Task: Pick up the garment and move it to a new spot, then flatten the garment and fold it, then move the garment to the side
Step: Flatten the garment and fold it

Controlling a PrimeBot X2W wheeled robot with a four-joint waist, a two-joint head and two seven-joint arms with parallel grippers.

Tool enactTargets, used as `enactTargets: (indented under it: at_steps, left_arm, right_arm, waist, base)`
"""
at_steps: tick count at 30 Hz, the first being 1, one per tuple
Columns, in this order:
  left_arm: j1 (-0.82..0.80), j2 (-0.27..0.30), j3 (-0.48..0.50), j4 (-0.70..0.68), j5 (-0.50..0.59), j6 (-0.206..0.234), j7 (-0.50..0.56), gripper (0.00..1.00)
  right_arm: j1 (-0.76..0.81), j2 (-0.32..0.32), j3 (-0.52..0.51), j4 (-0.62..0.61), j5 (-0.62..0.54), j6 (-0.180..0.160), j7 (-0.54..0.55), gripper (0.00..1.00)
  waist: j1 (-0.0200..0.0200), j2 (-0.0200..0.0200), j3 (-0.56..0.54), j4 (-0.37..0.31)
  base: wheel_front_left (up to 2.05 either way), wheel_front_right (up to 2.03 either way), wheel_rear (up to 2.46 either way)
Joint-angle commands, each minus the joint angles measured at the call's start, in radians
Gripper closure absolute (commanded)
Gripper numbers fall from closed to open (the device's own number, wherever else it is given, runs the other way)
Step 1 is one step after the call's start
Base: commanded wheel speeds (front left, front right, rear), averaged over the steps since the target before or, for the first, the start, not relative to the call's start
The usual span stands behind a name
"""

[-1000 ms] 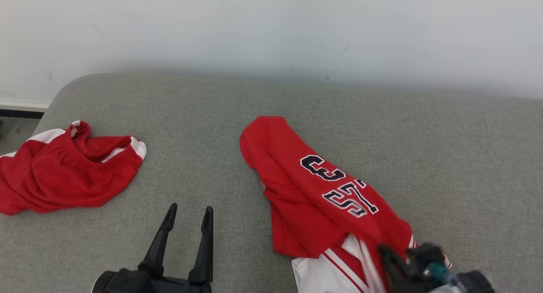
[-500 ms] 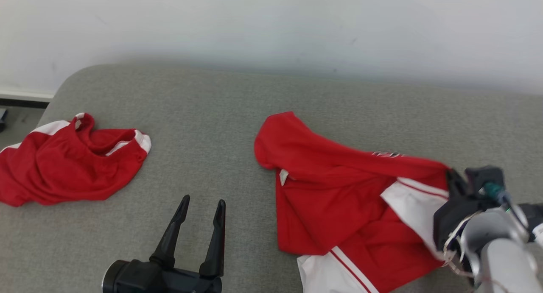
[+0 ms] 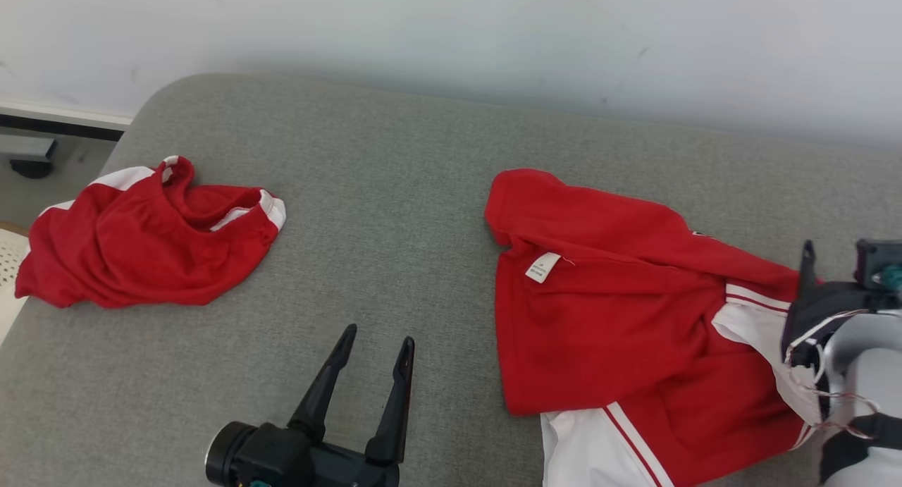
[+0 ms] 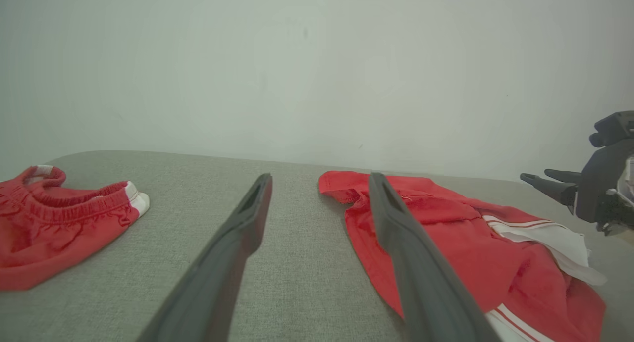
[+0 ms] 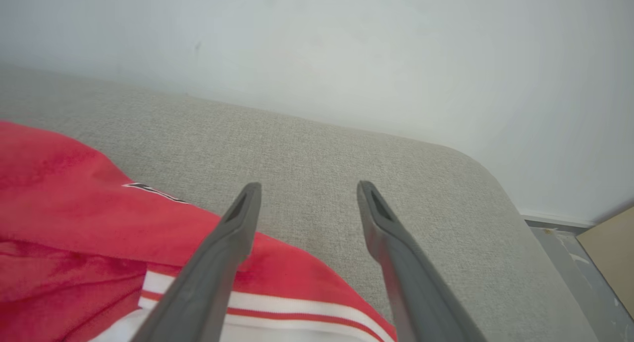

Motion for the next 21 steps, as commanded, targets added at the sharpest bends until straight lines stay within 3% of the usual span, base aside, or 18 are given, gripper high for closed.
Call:
enactTargets:
  at_steps: [1, 9, 16, 21]
  left_arm:
    - [-0.006, -0.001, -0.004, 0.013, -0.004, -0.006, -0.003, 0.00]
    - [-0.030, 0.000, -0.015, 0.076, -0.006, -0.005, -0.003, 0.00]
    - [-0.059, 0.000, -0.020, 0.129, -0.020, -0.004, -0.003, 0.00]
    - [-0.132, 0.001, -0.022, 0.230, -0.048, 0.007, 0.023, 0.00]
  right_arm:
    - [-0.005, 0.016, 0.004, 0.015, 0.008, 0.001, -0.040, 0.00]
    - [0.050, 0.069, 0.103, -0.027, 0.117, 0.001, -0.150, 0.00]
    - [0.220, 0.085, 0.267, -0.182, 0.258, 0.001, -0.031, 0.00]
    - [0.354, 0.088, 0.308, -0.364, 0.352, 0.001, 0.043, 0.00]
  waist:
    - [-0.0002, -0.0001, -0.007, -0.028]
    - [-0.0002, -0.0001, -0.026, -0.124]
    - [-0.0002, -0.0001, -0.026, -0.210]
    - [-0.0002, -0.0001, -0.023, -0.250]
  base:
    - [0.00, 0.00, 0.00]
    - [0.00, 0.00, 0.00]
    - [0.00, 0.00, 0.00]
    - [0.00, 0.00, 0.00]
